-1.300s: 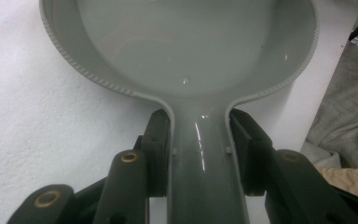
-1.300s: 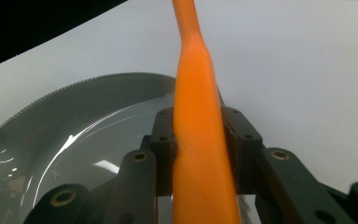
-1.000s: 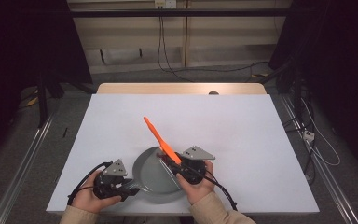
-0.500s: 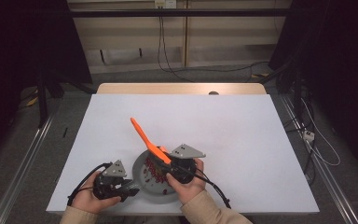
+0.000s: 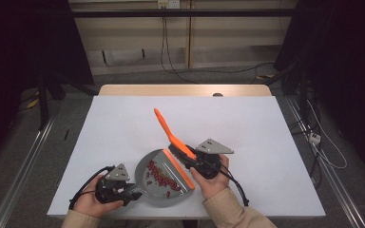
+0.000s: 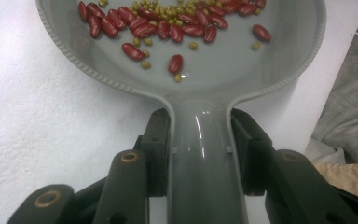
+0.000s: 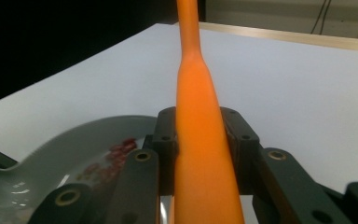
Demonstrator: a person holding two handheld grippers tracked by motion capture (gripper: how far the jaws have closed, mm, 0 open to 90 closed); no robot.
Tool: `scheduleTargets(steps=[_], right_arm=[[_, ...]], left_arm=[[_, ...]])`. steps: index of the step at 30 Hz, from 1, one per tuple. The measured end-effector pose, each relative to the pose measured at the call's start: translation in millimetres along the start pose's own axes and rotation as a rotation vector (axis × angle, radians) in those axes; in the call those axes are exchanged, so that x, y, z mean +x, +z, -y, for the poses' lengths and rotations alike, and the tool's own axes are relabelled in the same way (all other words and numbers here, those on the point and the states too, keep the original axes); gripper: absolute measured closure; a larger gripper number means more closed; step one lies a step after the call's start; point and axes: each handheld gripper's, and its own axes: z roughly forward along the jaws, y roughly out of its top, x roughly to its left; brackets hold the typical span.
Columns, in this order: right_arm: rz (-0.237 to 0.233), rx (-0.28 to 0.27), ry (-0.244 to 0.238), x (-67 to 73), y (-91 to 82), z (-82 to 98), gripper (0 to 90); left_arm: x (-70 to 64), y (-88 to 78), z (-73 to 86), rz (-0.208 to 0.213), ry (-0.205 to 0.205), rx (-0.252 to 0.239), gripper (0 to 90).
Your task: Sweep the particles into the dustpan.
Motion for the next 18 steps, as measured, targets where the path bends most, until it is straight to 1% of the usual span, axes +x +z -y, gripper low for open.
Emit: scheduleTargets(steps=[2, 4, 7, 8, 9, 11, 13, 14, 15, 17, 18], right_arm=[[0.024, -0.001, -0.011, -7.4, -1.8, 3.8, 70.3], [0.044, -0.002, -0.003, -16.6, -3.4, 9.4, 70.3], [0.086, 0.008, -0.007, -29.3, -5.1, 19.2, 70.3], [0.101, 0.022, -0.015, -31.1, -5.0, 23.0, 70.3], [0.104, 0.019, -0.017, -31.2, -5.4, 27.6, 70.3], [0.096, 0.001, -0.029, -26.9, -6.1, 34.2, 70.3], [0.089, 0.016, -0.038, -18.3, -6.1, 35.4, 69.9], [0.08, 0.016, -0.038, -13.5, -5.3, 36.5, 69.6], [0.07, 0.017, -0.034, -9.0, -4.6, 37.9, 69.3], [0.07, 0.025, -0.046, -0.3, -2.3, 39.5, 69.1], [0.068, 0.028, -0.053, 1.7, -1.1, 39.3, 69.1]], left_arm=[[-0.3, 0.0, 0.0, -0.001, -0.001, -0.002, 62.7], [-0.3, -0.2, -0.1, 0.0, -0.001, -0.003, 62.7], [0.0, 0.1, -0.1, 0.002, -0.005, 0.0, 62.7], [0.1, 0.3, -0.1, 0.002, -0.005, 0.001, 62.7], [0.1, 0.5, -0.1, 0.002, -0.003, 0.003, 62.7], [-0.1, 0.8, -0.4, 0.003, 0.001, 0.008, 62.7], [-0.1, 1.1, -0.7, 0.003, 0.005, 0.013, 62.7], [-0.5, 1.5, -0.6, 0.002, 0.0, 0.01, 62.7], [-0.2, 1.2, -0.7, 0.003, 0.005, 0.014, 62.6], [-0.3, 1.3, -0.6, 0.003, 0.003, 0.014, 62.7], [-0.6, 1.6, -0.5, 0.002, -0.003, 0.01, 62.7]])
